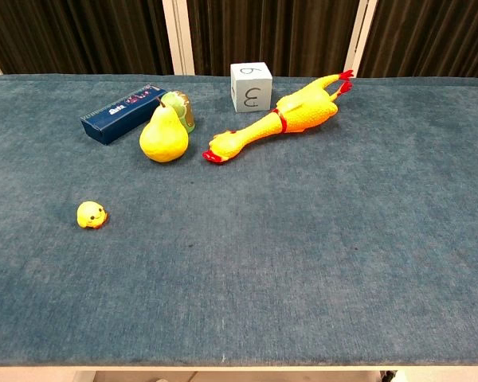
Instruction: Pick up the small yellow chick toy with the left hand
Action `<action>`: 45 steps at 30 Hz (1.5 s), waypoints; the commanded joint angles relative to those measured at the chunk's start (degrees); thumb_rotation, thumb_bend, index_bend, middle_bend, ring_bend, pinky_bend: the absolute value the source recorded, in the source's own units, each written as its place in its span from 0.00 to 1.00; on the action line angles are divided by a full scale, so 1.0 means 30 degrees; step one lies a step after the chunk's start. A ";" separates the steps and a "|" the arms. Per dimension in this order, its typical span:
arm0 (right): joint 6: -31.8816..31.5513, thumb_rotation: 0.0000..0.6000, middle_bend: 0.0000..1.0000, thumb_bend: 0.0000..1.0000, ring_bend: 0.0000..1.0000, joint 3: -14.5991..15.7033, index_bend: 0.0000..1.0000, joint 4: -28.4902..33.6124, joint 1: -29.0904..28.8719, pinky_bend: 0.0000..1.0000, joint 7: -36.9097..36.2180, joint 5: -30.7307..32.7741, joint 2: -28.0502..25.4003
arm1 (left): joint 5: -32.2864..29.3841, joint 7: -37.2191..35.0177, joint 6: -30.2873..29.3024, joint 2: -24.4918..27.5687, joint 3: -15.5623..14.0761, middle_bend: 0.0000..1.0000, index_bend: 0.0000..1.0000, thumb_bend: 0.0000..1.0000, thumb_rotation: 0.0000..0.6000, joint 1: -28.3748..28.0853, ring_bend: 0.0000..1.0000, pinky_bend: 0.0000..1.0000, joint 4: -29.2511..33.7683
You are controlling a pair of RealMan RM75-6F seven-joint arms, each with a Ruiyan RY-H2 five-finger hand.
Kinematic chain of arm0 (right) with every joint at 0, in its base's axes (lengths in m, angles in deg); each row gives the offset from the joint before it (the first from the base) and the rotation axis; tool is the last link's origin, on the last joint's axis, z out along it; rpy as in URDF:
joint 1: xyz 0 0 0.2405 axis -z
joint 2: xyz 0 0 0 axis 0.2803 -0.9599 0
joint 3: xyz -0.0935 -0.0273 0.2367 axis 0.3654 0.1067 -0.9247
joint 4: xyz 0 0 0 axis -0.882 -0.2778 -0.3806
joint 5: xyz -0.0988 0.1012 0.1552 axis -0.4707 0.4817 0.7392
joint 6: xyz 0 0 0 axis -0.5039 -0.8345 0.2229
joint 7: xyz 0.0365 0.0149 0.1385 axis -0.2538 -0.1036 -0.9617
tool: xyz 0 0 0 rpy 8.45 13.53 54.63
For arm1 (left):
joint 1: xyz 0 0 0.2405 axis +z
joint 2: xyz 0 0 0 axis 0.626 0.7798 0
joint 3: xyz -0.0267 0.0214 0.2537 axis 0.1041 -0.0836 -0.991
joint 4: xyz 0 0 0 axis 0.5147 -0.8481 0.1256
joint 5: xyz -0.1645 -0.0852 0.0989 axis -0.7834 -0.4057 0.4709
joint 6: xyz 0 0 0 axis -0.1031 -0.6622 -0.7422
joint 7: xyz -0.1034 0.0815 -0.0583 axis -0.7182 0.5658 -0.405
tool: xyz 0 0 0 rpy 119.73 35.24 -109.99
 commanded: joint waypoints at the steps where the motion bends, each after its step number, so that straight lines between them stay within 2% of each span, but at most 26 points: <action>1: -0.0032 1.00 0.19 0.37 0.16 -0.0022 0.24 -0.0017 -0.0002 0.16 0.0053 -0.0009 0.0026 | 0.0009 -0.0040 0.0007 0.0015 0.0007 0.13 0.17 0.25 1.00 0.0009 0.02 0.12 -0.0015; 15: 0.0021 1.00 0.19 0.37 0.16 -0.0081 0.24 0.0010 0.0002 0.16 -0.0018 0.0085 0.0021 | 0.0087 -0.0042 0.0149 -0.0040 -0.0023 0.13 0.17 0.25 1.00 -0.0011 0.02 0.12 0.0013; 20: 0.0151 1.00 0.19 0.37 0.16 -0.0089 0.24 0.0087 -0.0037 0.16 -0.0147 0.0140 0.0002 | 0.1286 -0.2526 0.0704 0.0604 -0.0743 0.13 0.17 0.25 1.00 -0.0152 0.02 0.12 0.1850; 22: 0.0224 1.00 0.19 0.37 0.16 -0.0115 0.24 0.0103 -0.0087 0.16 -0.0095 0.0167 -0.0002 | 0.2055 -0.2664 0.0786 0.0746 -0.1127 0.13 0.17 0.25 1.00 -0.0305 0.02 0.12 0.2220; 26: 0.0301 1.00 0.19 0.37 0.16 -0.0123 0.24 0.0213 -0.0135 0.16 0.0001 0.0178 -0.0002 | 0.2620 -0.1271 0.1372 0.0403 -0.1394 0.13 0.17 0.25 1.00 -0.0820 0.02 0.12 0.2821; 35: 0.0520 1.00 0.19 0.37 0.16 -0.0198 0.24 0.0228 -0.0232 0.16 -0.0124 0.0361 -0.0070 | 0.2599 0.0942 0.3070 -0.0798 -0.1182 0.13 0.17 0.26 1.00 -0.2229 0.02 0.12 0.4171; 45: 0.0608 1.00 0.19 0.37 0.16 -0.0224 0.24 0.0242 -0.0311 0.16 -0.0037 0.0379 -0.0060 | 0.1947 0.1371 0.4247 -0.1962 -0.0999 0.13 0.19 0.26 1.00 -0.3097 0.02 0.12 0.4142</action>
